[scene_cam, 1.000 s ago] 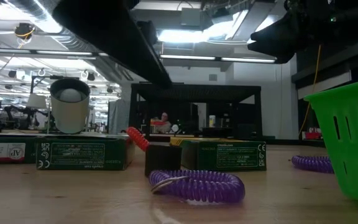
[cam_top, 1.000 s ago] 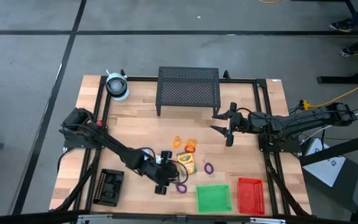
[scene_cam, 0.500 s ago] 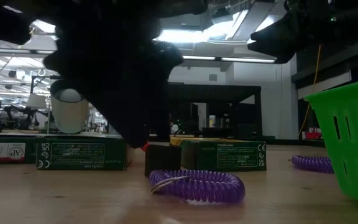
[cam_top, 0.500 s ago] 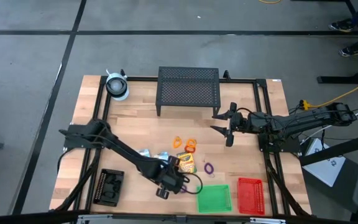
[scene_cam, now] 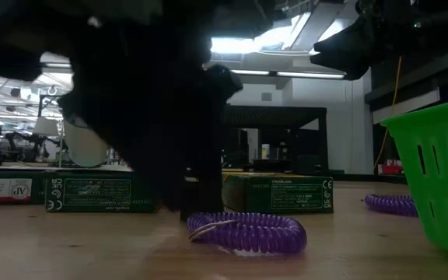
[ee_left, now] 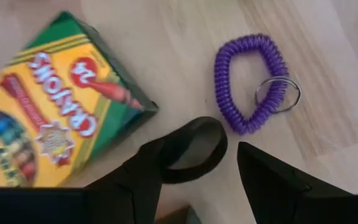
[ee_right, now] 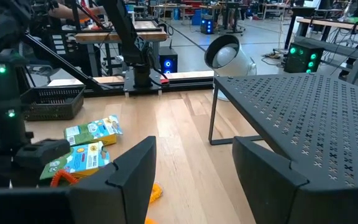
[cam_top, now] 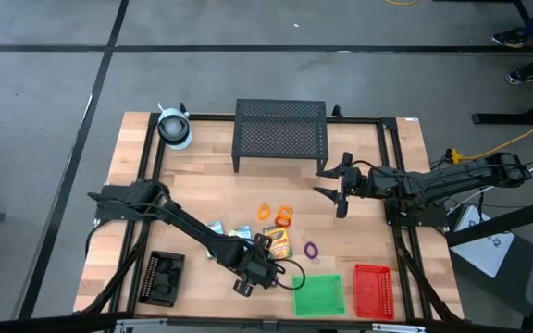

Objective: Pick & Place Office Desk Supplies
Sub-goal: Put the black rubber band into the black bin

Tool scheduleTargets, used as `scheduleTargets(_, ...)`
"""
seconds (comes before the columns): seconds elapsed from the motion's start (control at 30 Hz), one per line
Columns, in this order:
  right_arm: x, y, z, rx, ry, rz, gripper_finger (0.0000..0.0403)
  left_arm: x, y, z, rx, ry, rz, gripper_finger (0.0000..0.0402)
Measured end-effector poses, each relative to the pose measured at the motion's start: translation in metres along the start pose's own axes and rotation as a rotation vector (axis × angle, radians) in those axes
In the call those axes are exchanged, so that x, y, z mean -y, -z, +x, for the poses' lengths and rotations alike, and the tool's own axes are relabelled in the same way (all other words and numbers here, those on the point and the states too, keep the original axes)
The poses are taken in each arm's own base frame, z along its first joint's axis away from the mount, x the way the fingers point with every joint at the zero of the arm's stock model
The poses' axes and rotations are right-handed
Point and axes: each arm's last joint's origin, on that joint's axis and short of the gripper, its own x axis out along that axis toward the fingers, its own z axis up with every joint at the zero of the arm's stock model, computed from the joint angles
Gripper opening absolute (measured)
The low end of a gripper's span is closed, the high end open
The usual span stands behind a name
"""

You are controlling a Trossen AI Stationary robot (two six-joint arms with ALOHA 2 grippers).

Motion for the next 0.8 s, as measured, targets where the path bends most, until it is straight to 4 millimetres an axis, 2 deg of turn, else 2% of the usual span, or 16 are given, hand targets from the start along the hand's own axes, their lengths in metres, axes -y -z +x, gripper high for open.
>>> scheduleTargets(0.17,0.000,0.000,0.000,0.000,0.000,0.000,0.0215,-0.002,0.003,0.011,-0.026,0.019,-0.005,0.0197)
scheduleTargets(0.27,0.000,0.000,0.000,0.000,0.000,0.000,0.0215,-0.004,0.003,0.013,-0.030,0.005,-0.010,0.0183)
scheduleTargets(0.37,0.000,0.000,0.000,0.000,0.000,0.000,0.0215,-0.004,0.003,0.014,-0.030,-0.005,-0.007,0.0147)
scheduleTargets(0.57,0.000,0.000,0.000,0.000,0.001,0.000,0.0215,-0.005,0.003,0.014,-0.030,-0.025,-0.009,0.0023)
scheduleTargets(0.63,0.000,0.000,0.000,0.000,0.000,0.000,0.0215,-0.006,0.003,0.015,-0.030,-0.033,-0.022,0.0010)
scheduleTargets(0.8,0.000,0.000,0.000,0.000,0.000,0.000,0.0215,-0.008,0.002,0.004,-0.020,-0.052,-0.033,0.0006)
